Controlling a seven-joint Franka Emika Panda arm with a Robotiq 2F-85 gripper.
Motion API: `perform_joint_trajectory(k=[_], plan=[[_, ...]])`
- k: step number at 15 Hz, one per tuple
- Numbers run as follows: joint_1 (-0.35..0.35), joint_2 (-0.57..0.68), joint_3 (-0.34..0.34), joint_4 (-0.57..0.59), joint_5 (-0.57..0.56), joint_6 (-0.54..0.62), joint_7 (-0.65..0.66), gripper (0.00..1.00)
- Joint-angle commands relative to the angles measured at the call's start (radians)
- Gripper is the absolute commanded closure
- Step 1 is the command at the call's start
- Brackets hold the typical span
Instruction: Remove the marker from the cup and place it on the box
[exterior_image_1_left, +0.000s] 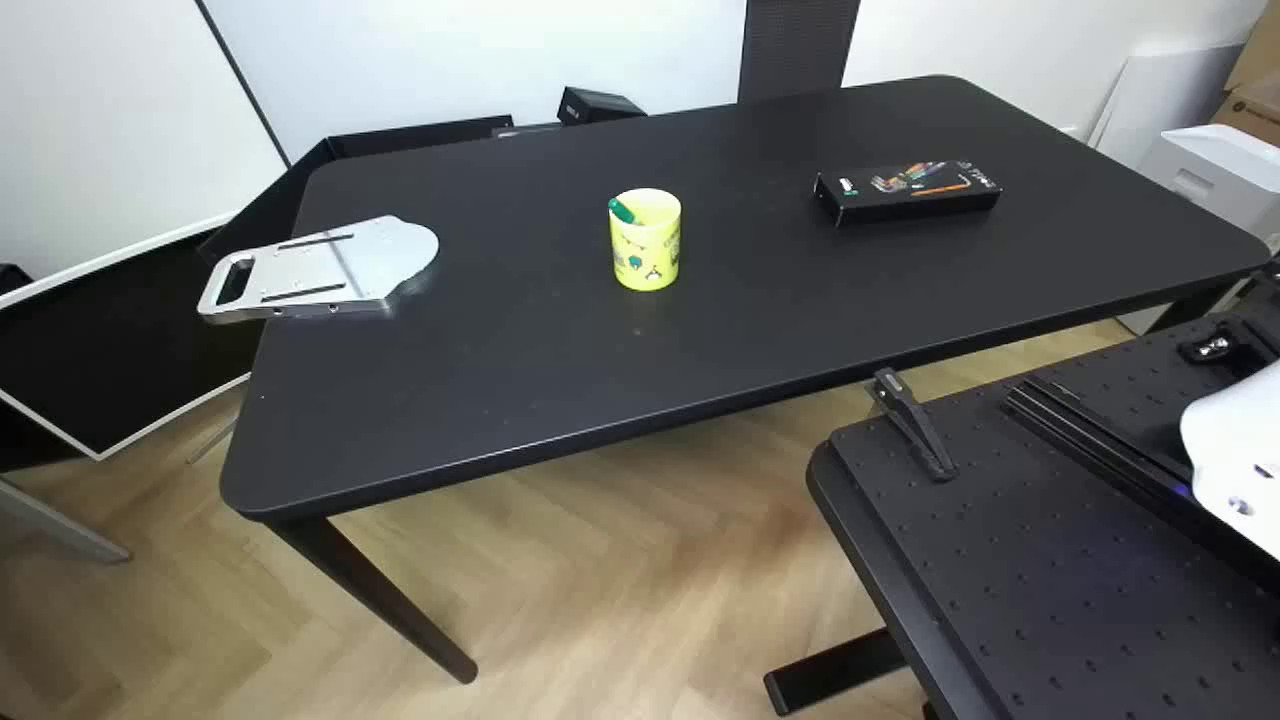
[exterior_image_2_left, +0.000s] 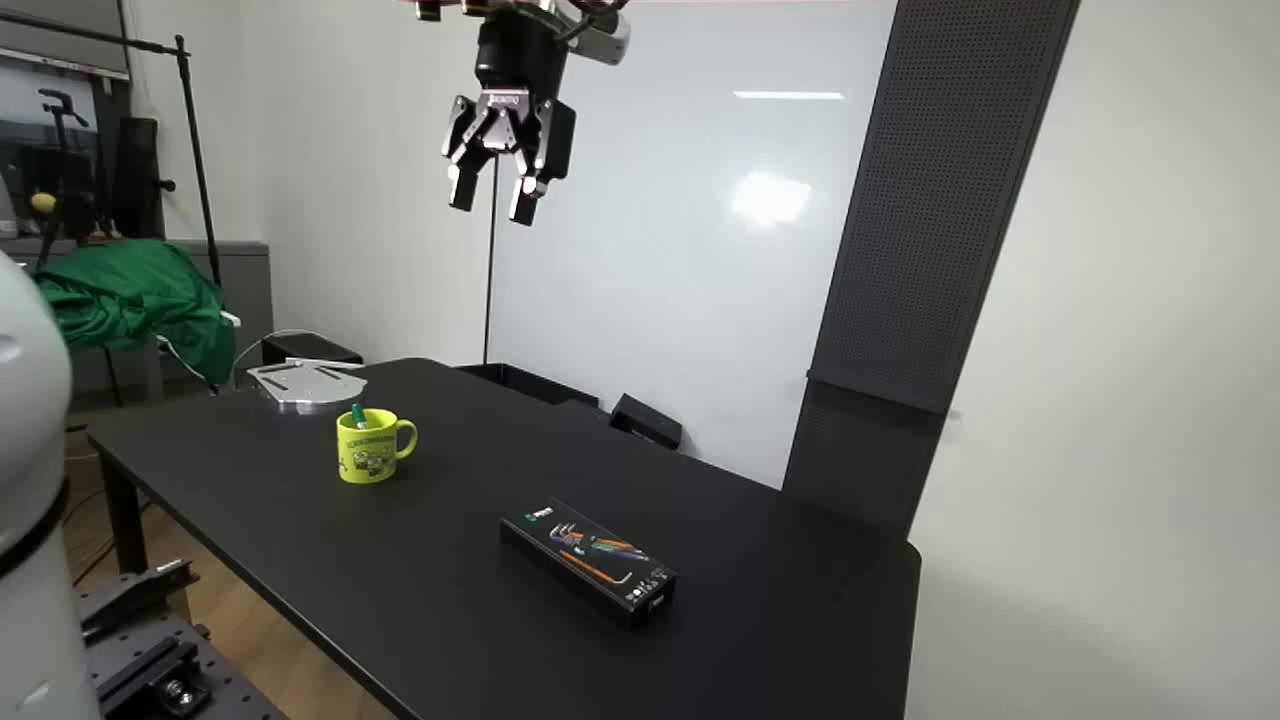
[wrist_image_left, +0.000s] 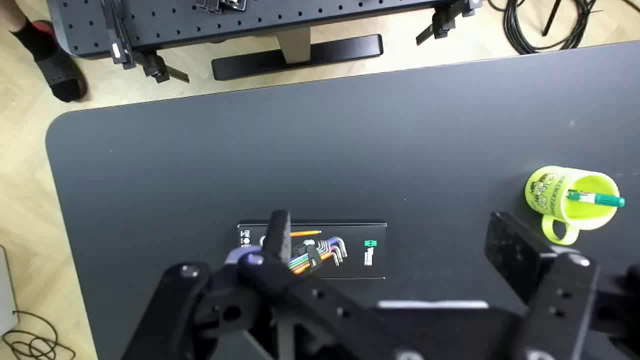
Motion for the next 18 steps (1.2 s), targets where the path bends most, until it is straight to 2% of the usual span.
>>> perform_joint_trajectory(k=[1,15,18], plan=[[-0.005,0.001,0.004,0.003,0.001,-0.001,-0.002,0.00],[-0.005,0.001,0.004,0.003,0.001,0.001,-0.002,0.00],[0.008,0.049,0.016,0.038,0.012,0.054,-0.010,0.00]])
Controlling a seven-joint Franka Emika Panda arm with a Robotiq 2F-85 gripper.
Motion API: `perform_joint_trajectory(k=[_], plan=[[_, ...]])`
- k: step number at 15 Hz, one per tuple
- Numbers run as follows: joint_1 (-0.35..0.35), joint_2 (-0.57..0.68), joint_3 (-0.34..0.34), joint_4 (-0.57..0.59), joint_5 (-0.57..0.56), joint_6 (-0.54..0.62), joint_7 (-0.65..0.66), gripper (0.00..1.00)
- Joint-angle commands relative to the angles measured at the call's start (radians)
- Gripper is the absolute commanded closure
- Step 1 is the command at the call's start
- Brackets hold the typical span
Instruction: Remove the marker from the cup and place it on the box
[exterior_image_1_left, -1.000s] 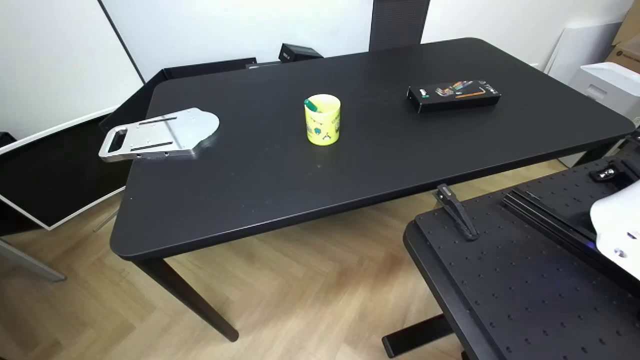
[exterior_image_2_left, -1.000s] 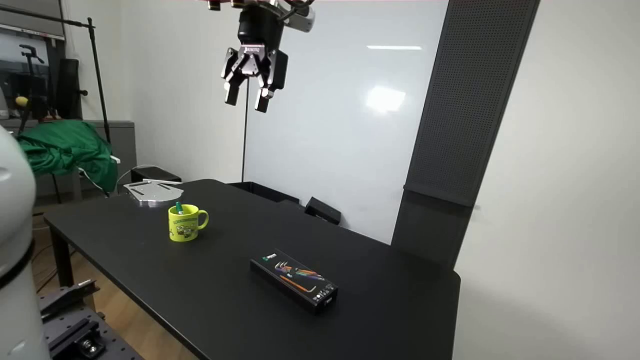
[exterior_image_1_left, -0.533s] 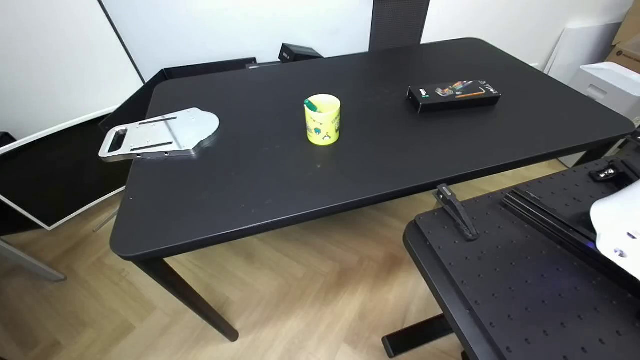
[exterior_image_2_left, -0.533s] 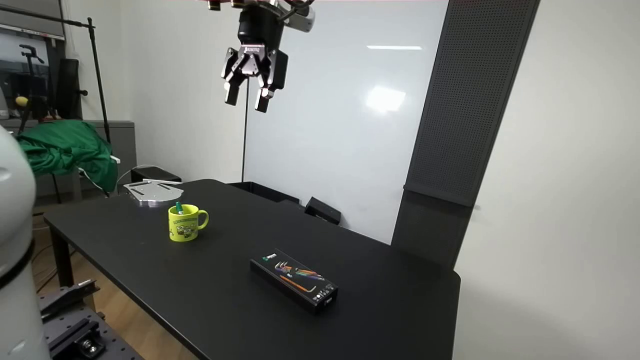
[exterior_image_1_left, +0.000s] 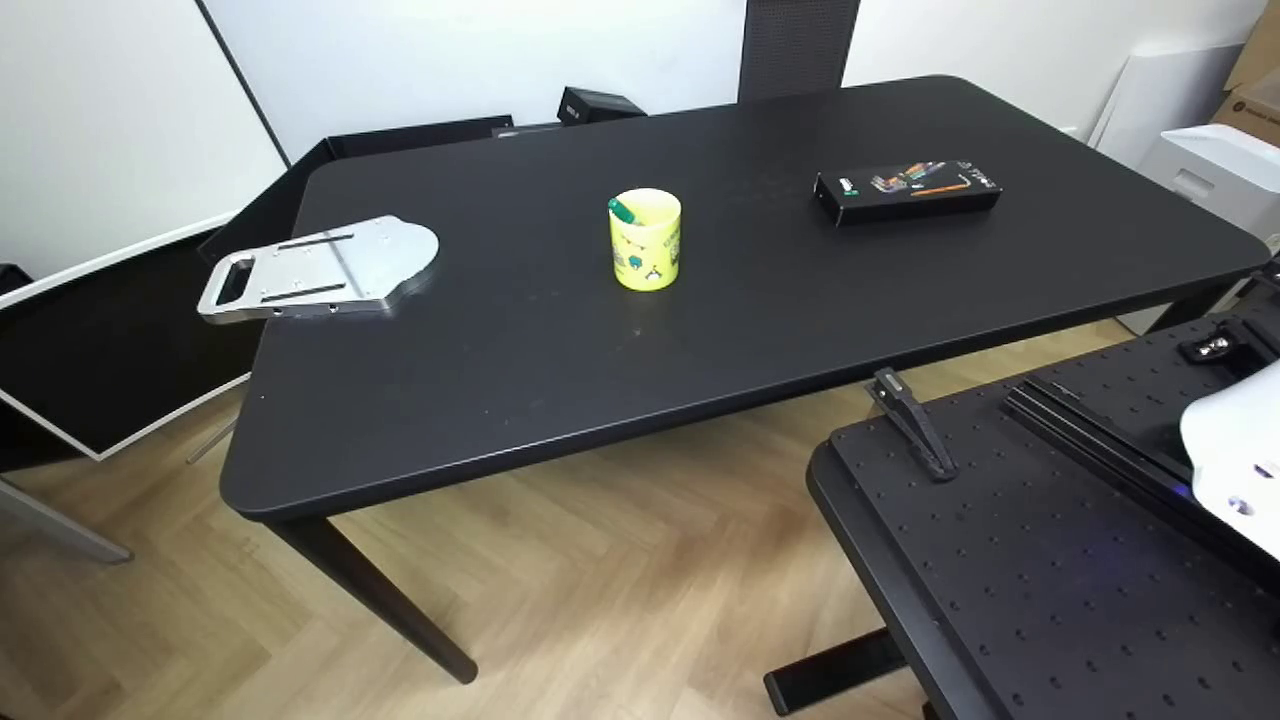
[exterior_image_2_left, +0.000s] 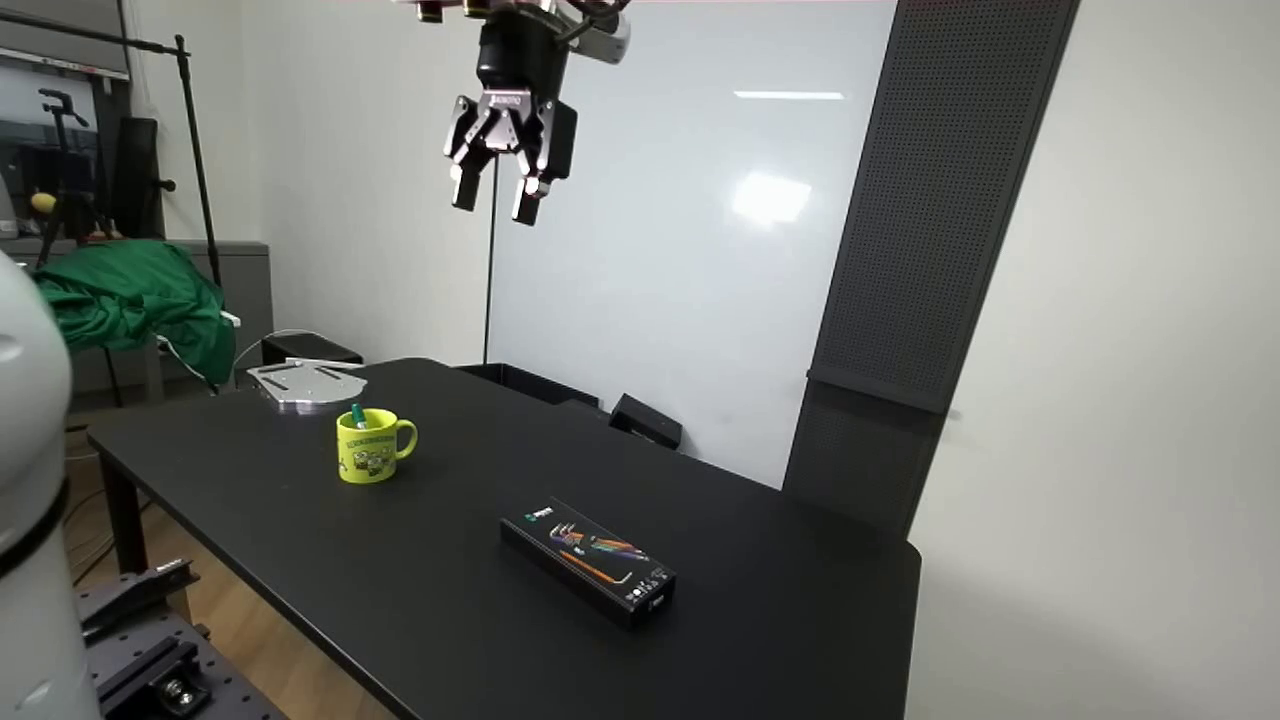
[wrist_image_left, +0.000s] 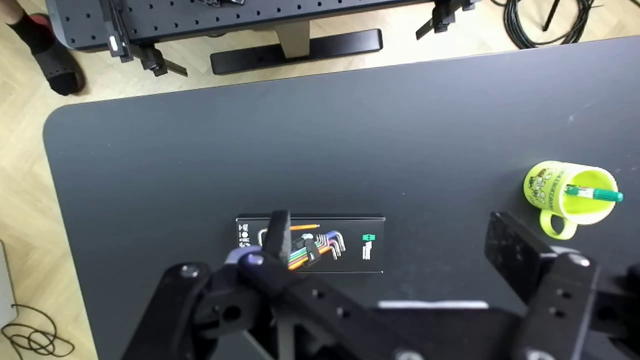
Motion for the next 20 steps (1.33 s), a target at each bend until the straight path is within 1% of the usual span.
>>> perform_joint_trajectory(k=[1,5,10,12,13,15,19,20], plan=[[0.017,0.060,0.019,0.044,0.012,0.065,-0.024,0.00],[0.071,0.145,0.081,0.093,-0.031,0.163,-0.097,0.00],[0.159,0.257,0.196,0.152,-0.121,0.278,-0.119,0.00],[0.197,0.320,0.238,0.196,-0.154,0.307,-0.128,0.00],[0.215,0.359,0.254,0.229,-0.161,0.296,-0.144,0.00],[0.252,0.452,0.279,0.319,-0.147,0.230,-0.197,0.00],[0.311,0.628,0.316,0.500,-0.170,0.116,-0.301,0.00],[0.299,0.522,0.299,0.366,-0.144,0.197,-0.256,0.00]])
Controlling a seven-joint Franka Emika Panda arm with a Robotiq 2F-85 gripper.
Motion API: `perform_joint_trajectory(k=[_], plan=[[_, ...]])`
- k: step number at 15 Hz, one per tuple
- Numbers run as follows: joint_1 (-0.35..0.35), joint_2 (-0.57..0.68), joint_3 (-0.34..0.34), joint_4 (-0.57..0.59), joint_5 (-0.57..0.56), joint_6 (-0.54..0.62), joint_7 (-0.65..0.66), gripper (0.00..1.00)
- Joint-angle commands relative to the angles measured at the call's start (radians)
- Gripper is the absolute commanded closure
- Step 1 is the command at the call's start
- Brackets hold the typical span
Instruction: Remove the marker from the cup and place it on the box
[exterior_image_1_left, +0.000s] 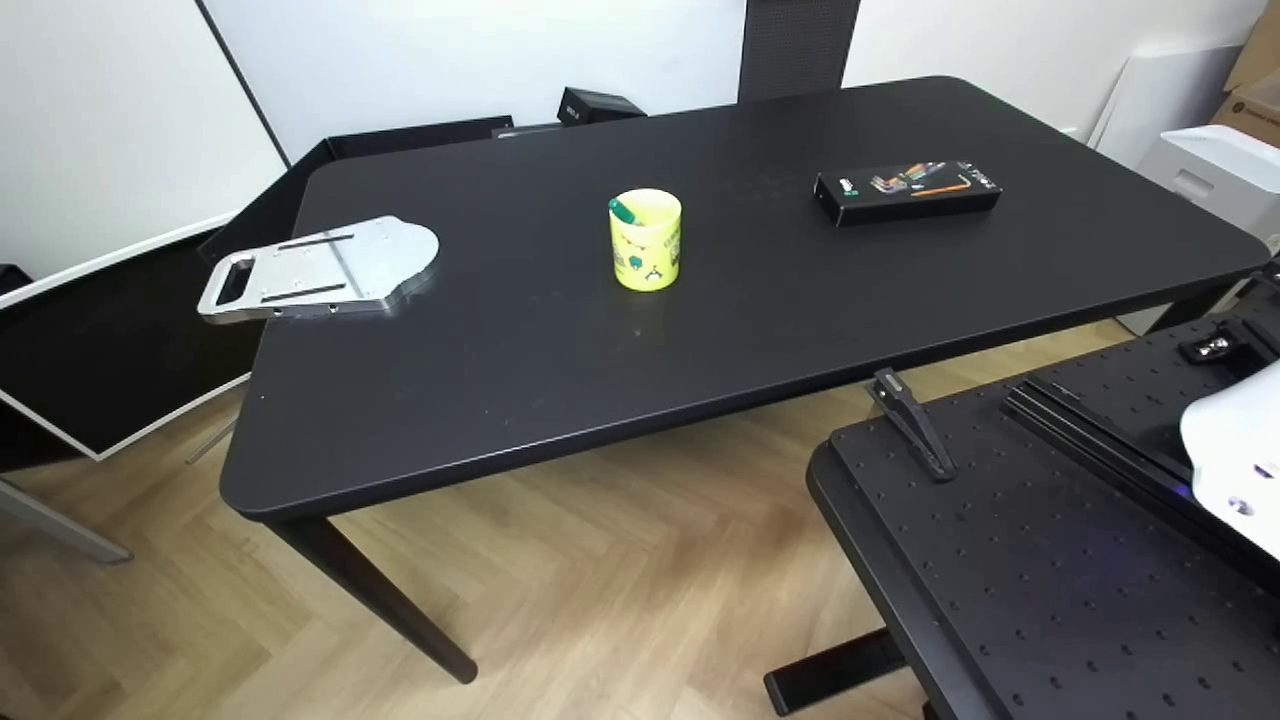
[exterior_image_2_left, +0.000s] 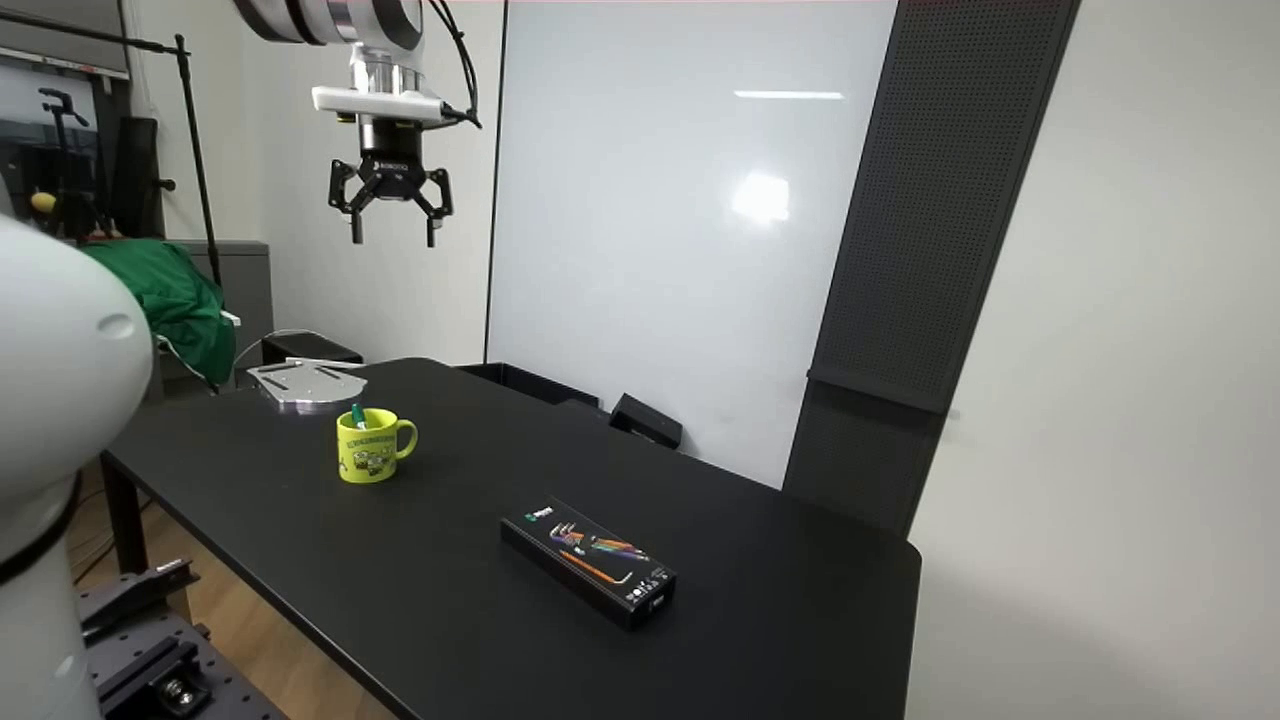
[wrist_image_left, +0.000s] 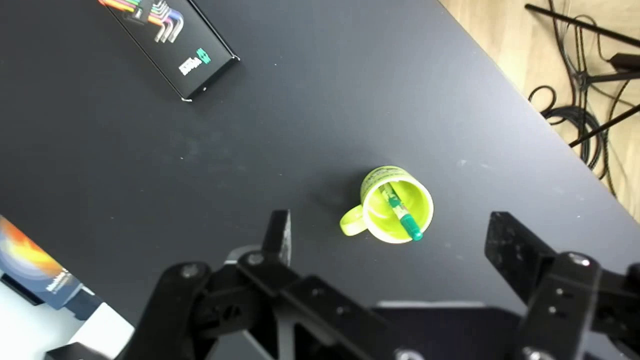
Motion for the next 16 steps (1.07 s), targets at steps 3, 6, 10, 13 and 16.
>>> perform_joint_trajectory(k=[3,6,10,13,16], plan=[[0.017,0.039,-0.005,0.025,-0.001,-0.004,-0.002,0.00],[0.013,0.024,-0.009,0.020,-0.001,-0.003,-0.003,0.00],[0.013,0.021,-0.009,0.018,-0.001,-0.003,-0.003,0.00],[0.034,0.105,-0.001,0.097,-0.099,-0.027,-0.007,0.00],[0.068,0.213,0.004,0.207,-0.218,-0.073,-0.021,0.00]])
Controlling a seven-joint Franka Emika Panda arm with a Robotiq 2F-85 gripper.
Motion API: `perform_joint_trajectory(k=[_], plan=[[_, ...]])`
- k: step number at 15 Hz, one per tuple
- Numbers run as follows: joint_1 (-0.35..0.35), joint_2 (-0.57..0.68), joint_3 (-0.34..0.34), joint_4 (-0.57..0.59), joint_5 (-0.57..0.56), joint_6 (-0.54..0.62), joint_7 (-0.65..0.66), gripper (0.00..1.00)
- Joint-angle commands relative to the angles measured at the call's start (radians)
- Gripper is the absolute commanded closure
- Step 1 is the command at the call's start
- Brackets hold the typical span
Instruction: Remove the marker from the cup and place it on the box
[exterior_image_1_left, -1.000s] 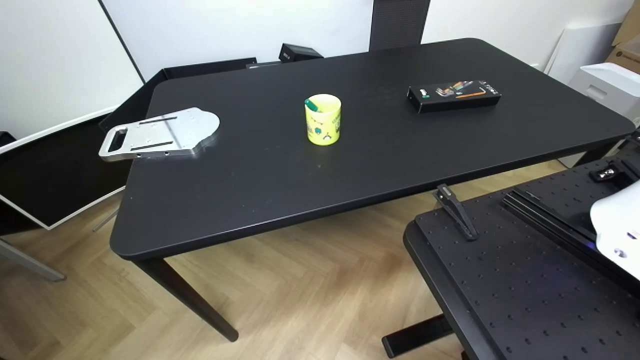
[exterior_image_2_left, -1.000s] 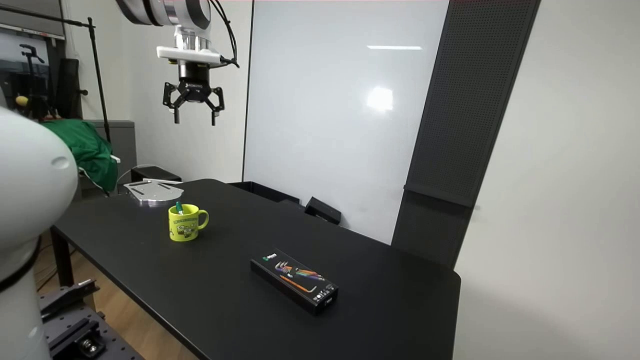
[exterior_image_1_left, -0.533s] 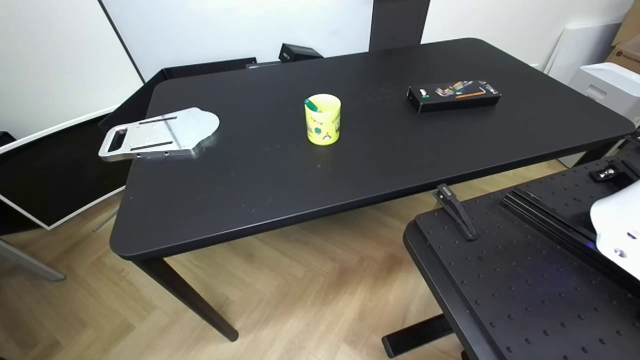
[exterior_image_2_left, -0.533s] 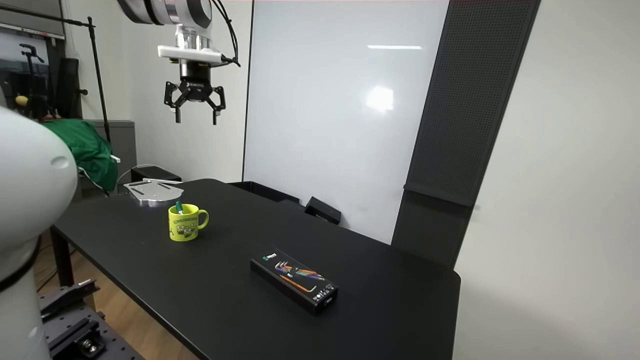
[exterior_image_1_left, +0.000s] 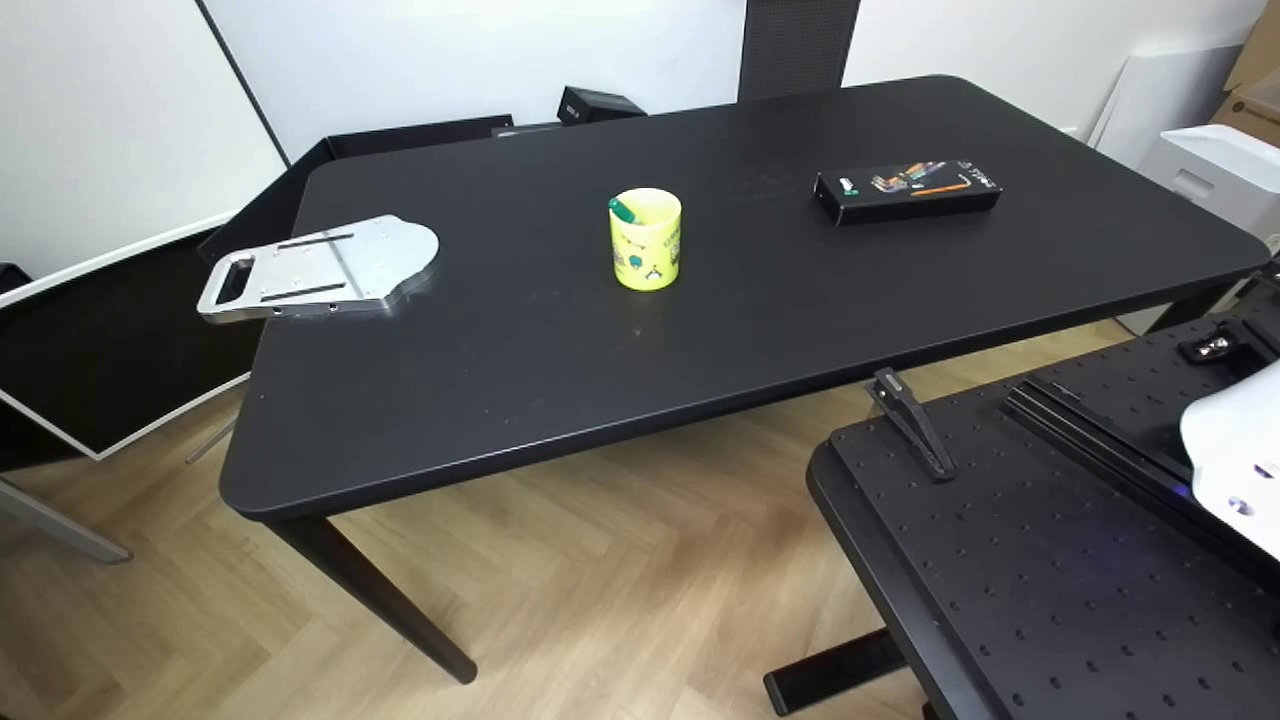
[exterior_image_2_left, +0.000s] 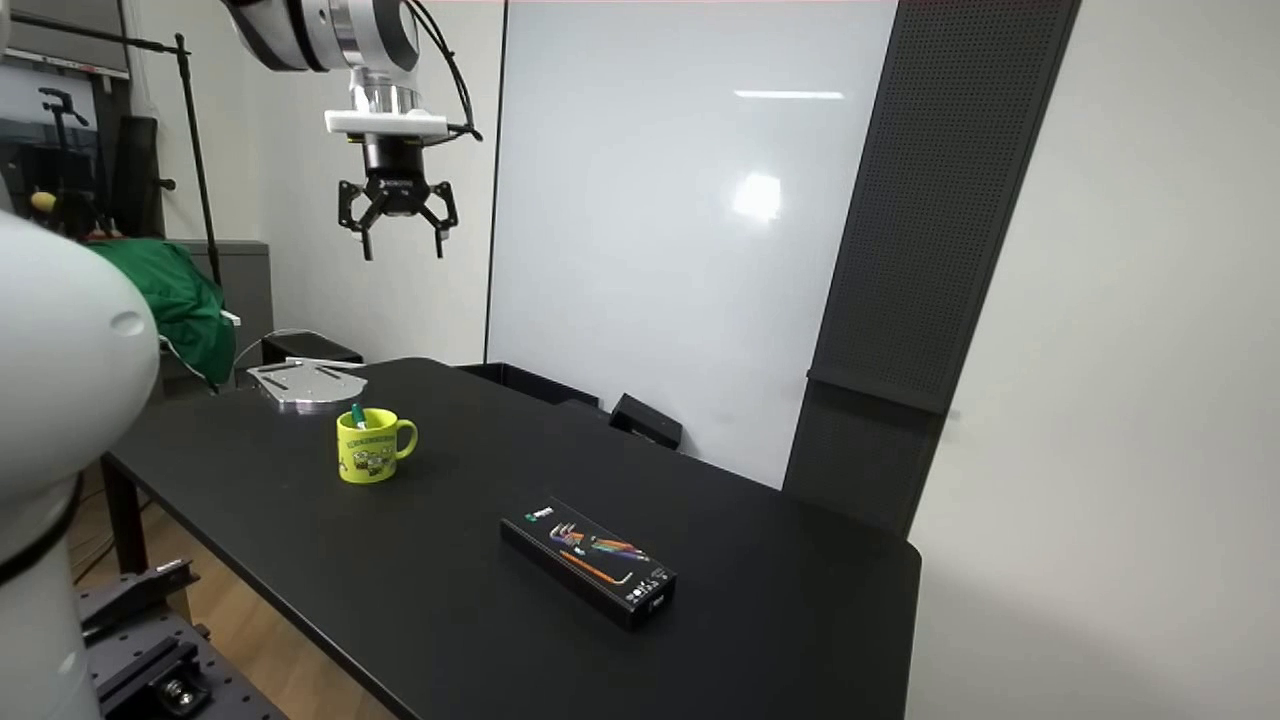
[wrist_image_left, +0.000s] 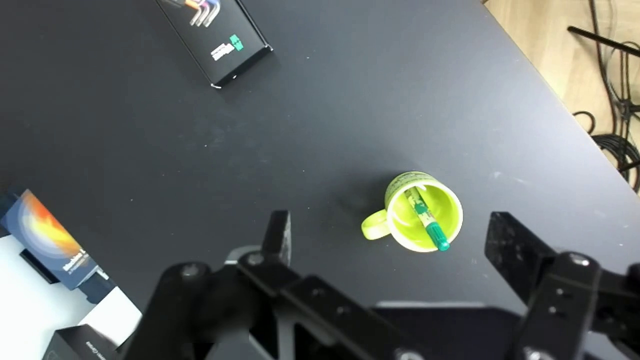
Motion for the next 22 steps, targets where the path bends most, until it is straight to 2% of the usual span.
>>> perform_joint_trajectory(k=[1,5,9,16,18,19,22], plan=[[0.053,0.162,0.001,0.189,-0.142,-0.097,-0.024,0.00],[0.140,0.327,-0.007,0.366,-0.288,-0.211,-0.093,0.00],[0.219,0.459,-0.014,0.482,-0.335,-0.243,-0.149,0.00],[0.301,0.578,-0.018,0.532,-0.308,-0.166,-0.171,0.00],[0.298,0.610,-0.015,0.552,-0.272,-0.154,-0.191,0.00],[0.311,0.572,-0.026,0.496,-0.294,-0.144,-0.164,0.00],[0.309,0.598,-0.028,0.515,-0.280,-0.140,-0.178,0.00]])
